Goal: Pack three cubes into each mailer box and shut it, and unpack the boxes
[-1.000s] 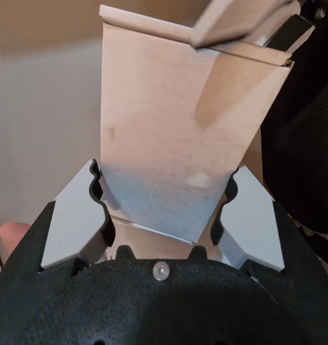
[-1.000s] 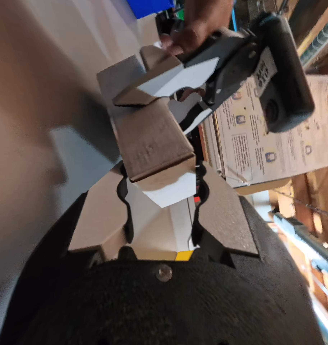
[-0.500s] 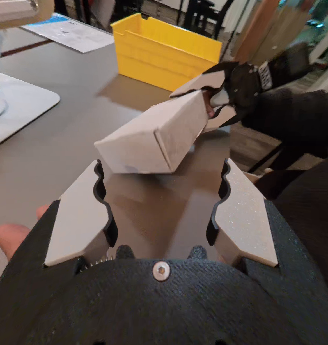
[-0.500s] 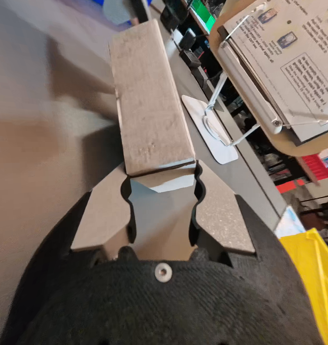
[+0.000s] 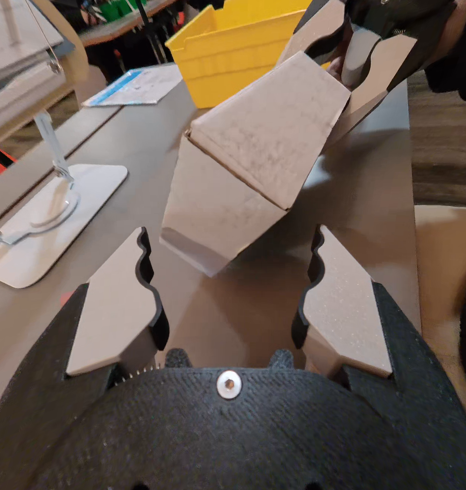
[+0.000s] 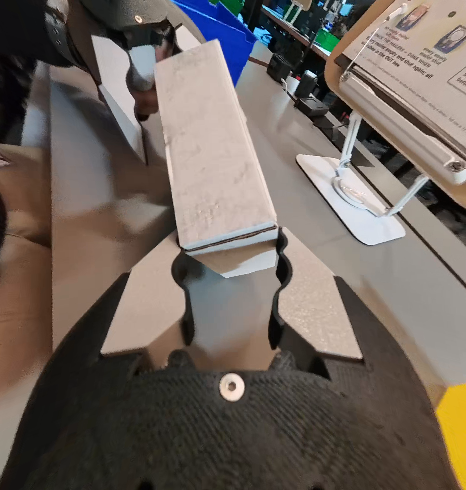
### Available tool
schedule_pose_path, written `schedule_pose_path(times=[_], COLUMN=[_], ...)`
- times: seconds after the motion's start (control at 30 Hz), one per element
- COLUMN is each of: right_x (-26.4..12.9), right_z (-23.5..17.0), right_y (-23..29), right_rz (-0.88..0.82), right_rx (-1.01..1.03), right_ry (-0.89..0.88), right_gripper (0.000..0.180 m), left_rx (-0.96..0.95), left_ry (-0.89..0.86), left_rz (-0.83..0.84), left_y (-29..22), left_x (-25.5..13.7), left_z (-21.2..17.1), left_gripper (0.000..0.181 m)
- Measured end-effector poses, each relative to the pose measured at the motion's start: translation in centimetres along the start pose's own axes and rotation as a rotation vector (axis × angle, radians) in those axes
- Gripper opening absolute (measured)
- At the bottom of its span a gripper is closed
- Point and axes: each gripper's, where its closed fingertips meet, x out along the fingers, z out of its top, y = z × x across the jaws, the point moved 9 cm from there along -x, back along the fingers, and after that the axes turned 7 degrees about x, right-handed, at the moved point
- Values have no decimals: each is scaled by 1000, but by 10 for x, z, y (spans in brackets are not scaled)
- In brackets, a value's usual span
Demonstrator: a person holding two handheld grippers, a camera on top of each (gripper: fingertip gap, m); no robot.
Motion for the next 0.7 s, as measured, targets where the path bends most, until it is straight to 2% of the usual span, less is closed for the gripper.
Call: schedule_pose_path(times=[0.03,0.17,0.37,0.43,0.57,0.63,0.7], right_x=[0,-1,2,1,-1,-5,-10], right_z=[0,0,0,-1,-1,0,3], right_y=[0,0,2,1,-5,-7,-5], right_rz=[16,57,99,90,-51,-160,-199], right_rx=[6,16,57,74,55,-16,-77], right_ry=[-6,-23,-65,-83,-72,-72,-76], right_gripper=[67,67,67,67,67,64,55], left_rx=[18,33,52,59,4,-9,-44], left_ry=[-14,-54,-115,-122,-99,-90,-90], left_rz=[19,53,77,119,157,241,309], left_y=[-1,-4,-12,-12,-11,-7,-2], left_x=[1,4,10,11,13,11,9], left_z=[4,14,20,20,22,24,26], left_gripper=[120,120,100,100,96,83,76])
